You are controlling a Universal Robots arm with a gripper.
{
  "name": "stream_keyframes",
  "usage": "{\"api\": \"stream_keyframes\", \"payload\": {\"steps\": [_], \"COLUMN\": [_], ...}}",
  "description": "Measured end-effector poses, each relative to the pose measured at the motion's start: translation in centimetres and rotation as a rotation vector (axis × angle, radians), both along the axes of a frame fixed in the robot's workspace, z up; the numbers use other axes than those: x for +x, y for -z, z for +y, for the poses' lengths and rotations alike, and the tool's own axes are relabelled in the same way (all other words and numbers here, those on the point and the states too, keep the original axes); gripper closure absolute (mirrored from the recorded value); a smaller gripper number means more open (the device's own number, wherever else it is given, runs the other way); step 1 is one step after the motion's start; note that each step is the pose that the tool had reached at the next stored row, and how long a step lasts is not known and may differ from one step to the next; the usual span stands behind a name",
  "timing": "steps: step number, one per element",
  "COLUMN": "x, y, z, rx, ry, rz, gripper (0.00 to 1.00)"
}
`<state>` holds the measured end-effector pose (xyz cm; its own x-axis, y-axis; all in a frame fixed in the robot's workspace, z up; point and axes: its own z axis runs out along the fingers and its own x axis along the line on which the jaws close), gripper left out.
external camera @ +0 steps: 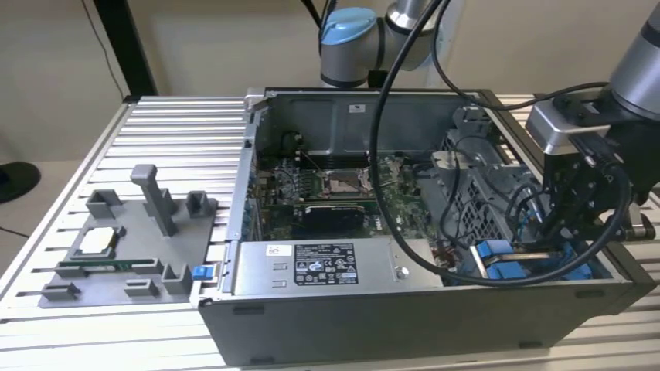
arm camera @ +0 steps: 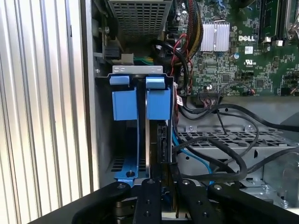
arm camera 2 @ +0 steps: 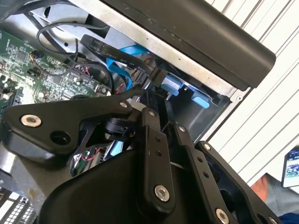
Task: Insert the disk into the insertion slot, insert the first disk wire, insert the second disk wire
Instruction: 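Insert the first disk wire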
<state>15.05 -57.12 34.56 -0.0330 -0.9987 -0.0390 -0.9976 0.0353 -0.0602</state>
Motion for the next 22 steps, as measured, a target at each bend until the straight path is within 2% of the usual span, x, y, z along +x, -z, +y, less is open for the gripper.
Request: {"api": "stream_keyframes", "payload": {"steps": [22], "x": [-0.20], "y": [0.21], "z": [0.15], "rx": [-0.0008], "ry": [0.000], "rz": [-0.0013], "gripper": [1.00]}}
